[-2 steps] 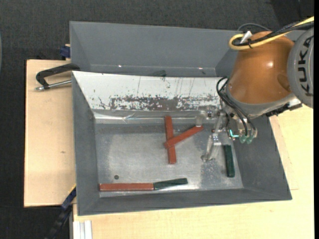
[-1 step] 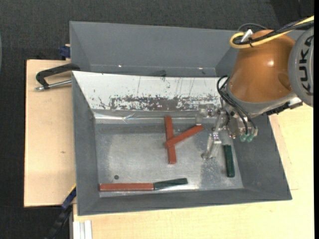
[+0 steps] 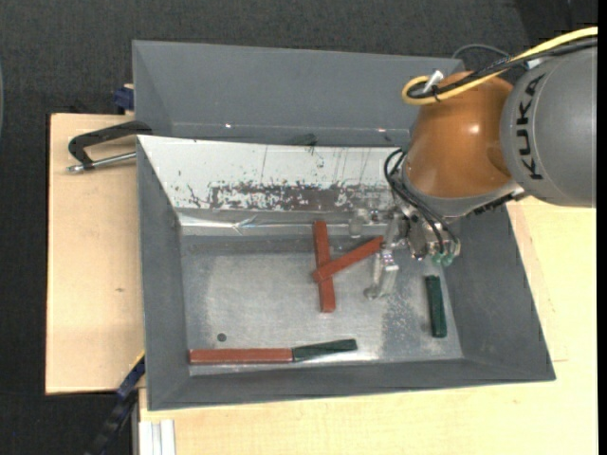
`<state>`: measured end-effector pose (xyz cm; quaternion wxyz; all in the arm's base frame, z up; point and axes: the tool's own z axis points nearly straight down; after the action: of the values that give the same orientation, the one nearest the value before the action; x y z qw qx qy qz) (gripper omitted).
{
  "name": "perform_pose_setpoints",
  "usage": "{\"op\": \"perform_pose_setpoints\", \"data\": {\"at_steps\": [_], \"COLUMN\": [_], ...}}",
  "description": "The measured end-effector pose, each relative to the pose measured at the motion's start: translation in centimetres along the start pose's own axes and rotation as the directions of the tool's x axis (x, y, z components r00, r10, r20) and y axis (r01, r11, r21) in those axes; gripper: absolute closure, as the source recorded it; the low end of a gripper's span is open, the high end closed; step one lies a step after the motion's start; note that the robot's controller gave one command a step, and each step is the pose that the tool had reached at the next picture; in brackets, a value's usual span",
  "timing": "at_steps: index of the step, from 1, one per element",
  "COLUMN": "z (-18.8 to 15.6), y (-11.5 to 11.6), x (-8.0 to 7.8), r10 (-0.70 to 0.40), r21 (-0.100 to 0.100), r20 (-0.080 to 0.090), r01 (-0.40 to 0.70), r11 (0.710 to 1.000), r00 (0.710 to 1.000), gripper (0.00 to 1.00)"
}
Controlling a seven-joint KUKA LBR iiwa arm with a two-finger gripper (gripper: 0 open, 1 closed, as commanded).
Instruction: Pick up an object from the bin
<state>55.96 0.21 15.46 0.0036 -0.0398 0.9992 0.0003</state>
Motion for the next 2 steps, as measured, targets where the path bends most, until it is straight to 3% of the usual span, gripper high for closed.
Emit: {"op": "perform_pose_setpoints", "data": {"at_steps": [1, 2], "z": [1.4, 1.8], "y": [0.1, 1.2], "x": [-1.3, -2.3], "r10": [-0.272, -0.457], "r21": [-0.003, -0.001], "r20": [-0.006, 0.000], "r01": [0.272, 0.457], "r11": [0.962, 0.889], "r00": [0.962, 0.889], "gripper": [0.00, 0.00]}}
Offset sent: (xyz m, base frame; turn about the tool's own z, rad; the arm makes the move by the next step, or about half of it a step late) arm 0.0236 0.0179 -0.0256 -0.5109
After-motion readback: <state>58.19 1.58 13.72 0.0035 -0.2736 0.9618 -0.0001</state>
